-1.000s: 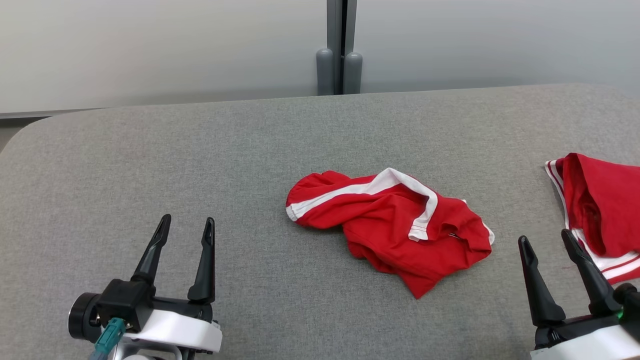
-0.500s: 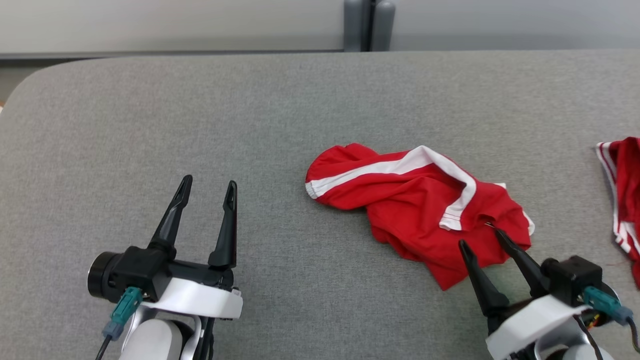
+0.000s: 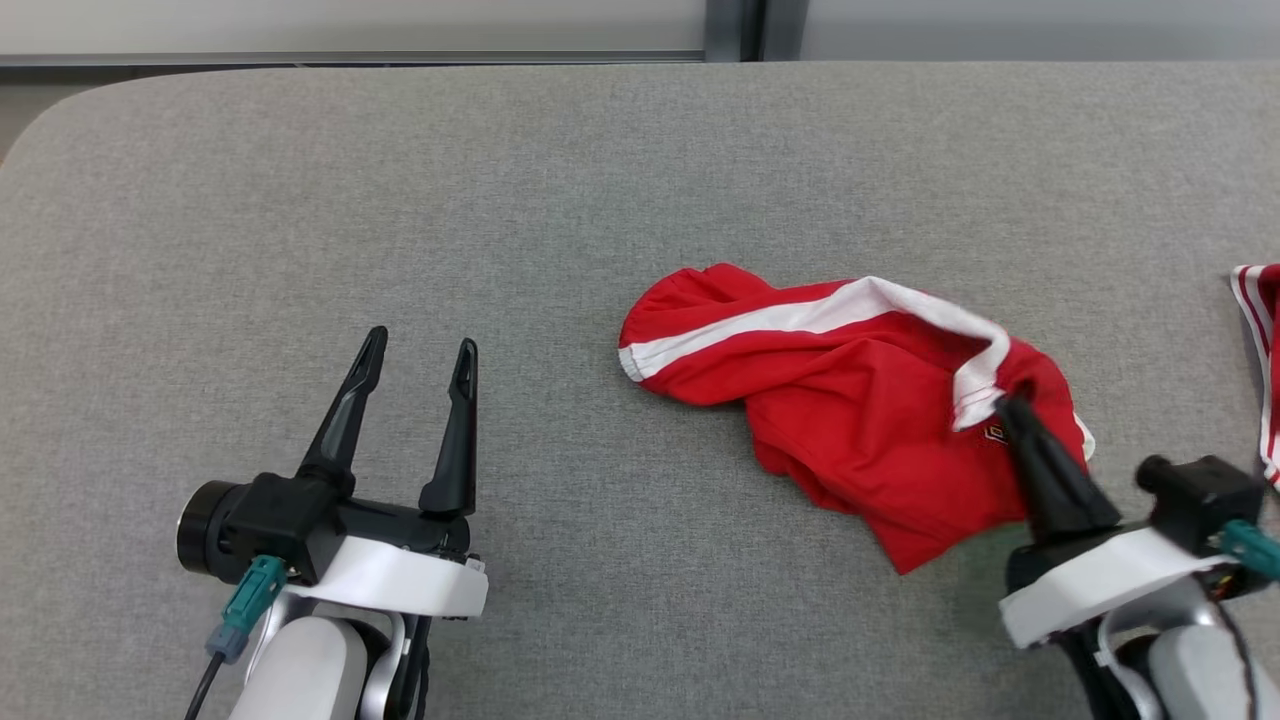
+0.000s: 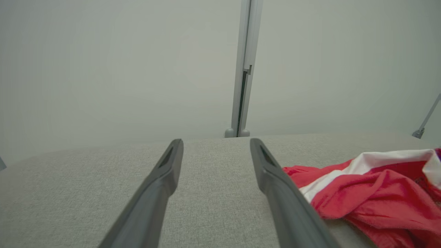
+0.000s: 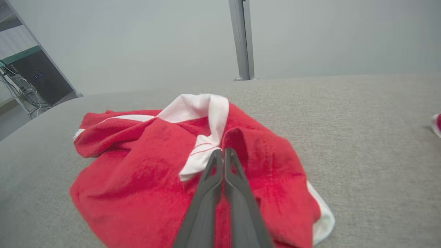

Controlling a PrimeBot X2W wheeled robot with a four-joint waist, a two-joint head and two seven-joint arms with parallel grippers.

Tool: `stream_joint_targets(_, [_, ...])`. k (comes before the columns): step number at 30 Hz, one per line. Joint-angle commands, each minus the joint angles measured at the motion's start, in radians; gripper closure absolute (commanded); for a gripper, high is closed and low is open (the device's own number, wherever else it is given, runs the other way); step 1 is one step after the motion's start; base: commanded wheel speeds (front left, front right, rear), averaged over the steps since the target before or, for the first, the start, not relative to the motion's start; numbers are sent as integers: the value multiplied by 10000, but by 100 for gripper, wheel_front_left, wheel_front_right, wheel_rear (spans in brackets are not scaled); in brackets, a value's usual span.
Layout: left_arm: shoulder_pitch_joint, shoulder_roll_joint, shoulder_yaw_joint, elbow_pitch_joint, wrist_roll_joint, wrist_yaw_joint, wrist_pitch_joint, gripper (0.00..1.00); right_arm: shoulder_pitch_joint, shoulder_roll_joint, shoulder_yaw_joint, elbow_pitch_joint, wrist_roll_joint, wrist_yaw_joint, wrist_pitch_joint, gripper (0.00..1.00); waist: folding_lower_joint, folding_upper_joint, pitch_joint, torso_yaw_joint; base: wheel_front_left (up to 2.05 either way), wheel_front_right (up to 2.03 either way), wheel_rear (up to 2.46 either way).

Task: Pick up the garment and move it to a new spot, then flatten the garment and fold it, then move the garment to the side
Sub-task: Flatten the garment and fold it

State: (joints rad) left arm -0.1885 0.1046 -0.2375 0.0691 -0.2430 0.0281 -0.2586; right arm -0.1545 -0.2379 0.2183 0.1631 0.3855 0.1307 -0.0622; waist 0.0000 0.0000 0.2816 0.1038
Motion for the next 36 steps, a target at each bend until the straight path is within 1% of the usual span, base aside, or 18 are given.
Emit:
stream_joint_targets(1, [-129, 23, 69, -34, 62, 29, -47, 0, 15, -139, -232, -177, 51, -1, -70, 100, 0, 0, 34, -59, 0, 0, 0])
stream_joint_targets(5, [-150, 25, 133, -71, 45, 31, -60, 0, 247, -451, -1034, -690, 87, -1, 105, 100, 0, 0, 84, -173, 0, 0, 0])
stream_joint_targets(8, [-168, 5, 155, -78, 21, 10, -68, 0, 568, -525, -1687, -832, 332, -1, 372, 100, 0, 0, 105, -197, 0, 0, 0])
stream_joint_targets(10, [-187, -9, 182, -75, 8, 11, -68, 0, 748, -450, -1940, -789, 543, -1, 554, 100, 0, 0, 133, -218, 0, 0, 0])
stream_joint_targets(11, [-185, -21, 199, -69, 2, 14, -64, 0, 809, -461, -2038, -749, 575, -1, 568, 69, 0, 0, 140, -235, 0, 0, 0])
stream_joint_targets(12, [-173, -31, 215, -72, -2, 18, -67, 0, 871, -396, -2059, -686, 730, -1, 573, 13, 0, 0, 136, -252, 0, 0, 0])
stream_joint_targets(13, [-149, -37, 231, -74, -10, 18, -68, 0, 912, -393, -2076, -667, 743, -1, 517, 0, 0, 0, 139, -272, 0, 0, 0])
stream_joint_targets(15, [-105, -57, 244, -81, -9, 5, -68, 0, 975, -315, -2233, -677, 828, -1, 309, 0, 0, 0, 123, -308, 0, 0, 0])
stream_joint_targets(19, [3, -57, 291, -85, 14, -15, -71, 0, 1156, -331, -2415, -871, 648, -1, -1, 0, 0, 0, 32, -360, 0, 0, 0])
stream_joint_targets(20, [85, -56, 345, -90, 44, -6, -70, 0, 1266, -312, -2564, -1189, 419, -1, -240, 0, 0, 0, -81, -400, 0, 0, 0])
stream_joint_targets(21, [85, -56, 345, -90, 44, -6, -70, 0, 1266, -312, -2564, -1189, 419, -1, -240, 0, 0, 0, -81, -400, 0, 0, 0])
stream_joint_targets(24, [218, -26, 468, -135, 72, 65, -71, 0, 1462, -225, -2679, -1907, -139, -1, -390, 0, 0, 0, -287, -484, 0, 0, 0])
stream_joint_targets(28, [521, 23, 564, -112, 95, 107, -71, 0, 1737, -76, -2610, -2909, -839, -1, -57, 0, 0, 0, -708, -575, 0, 0, 0])
stream_joint_targets(29, [690, 51, 566, -74, 110, 120, -71, 0, 1957, 11, -2519, -3193, -1044, -1, 167, 0, 0, 0, -938, -593, 0, 0, 0])
stream_joint_targets(36, [1265, 177, 508, -31, 19, 153, 32, 0, 2634, 418, -2276, -3709, -1080, -1, 650, 0, 0, 0, -1494, -647, 0, 0, 0])
